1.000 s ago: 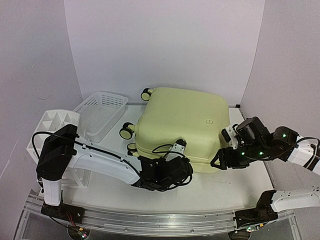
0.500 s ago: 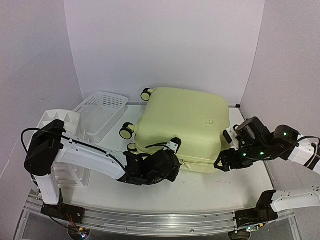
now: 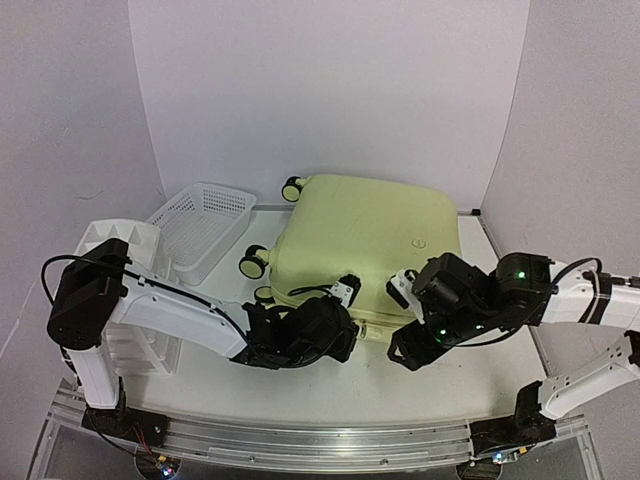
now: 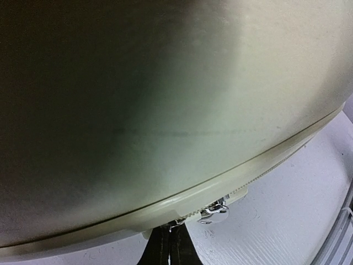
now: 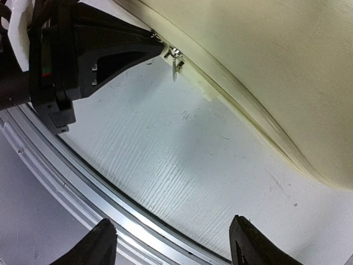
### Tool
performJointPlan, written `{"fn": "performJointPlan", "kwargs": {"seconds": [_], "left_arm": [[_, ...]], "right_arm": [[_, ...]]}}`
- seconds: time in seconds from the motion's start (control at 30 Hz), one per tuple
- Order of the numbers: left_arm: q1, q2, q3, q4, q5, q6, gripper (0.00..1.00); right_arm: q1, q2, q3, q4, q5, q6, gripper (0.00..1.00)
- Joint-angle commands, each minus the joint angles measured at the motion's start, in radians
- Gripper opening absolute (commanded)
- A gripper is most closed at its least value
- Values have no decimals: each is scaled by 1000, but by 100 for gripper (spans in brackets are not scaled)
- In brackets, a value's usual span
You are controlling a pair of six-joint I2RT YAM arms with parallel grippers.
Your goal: Open, take out, and arrange the luggage
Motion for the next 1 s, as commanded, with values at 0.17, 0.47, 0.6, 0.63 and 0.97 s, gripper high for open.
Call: {"fn": "performJointPlan", "kwargs": {"seconds": [0.17,0.47,0.6,0.63,0.97], "left_arm": [[13,-74,-47,24,-4,-33,0],[33,-94,-70,24,13,-50,0],[36,-93,-72,24,23,-50,0],[38,-91,-72,24,27,-50,0],[39,-81,-65,23,54,-54,0]], "right_arm": [[48,125,-24,360,229,125,58],[62,210,-99,627,306,168,48],[64,221,-130,638,375,216,41],[64,228,-132,639,389,223,39],[64,310,-131,683,477,235,32]]}}
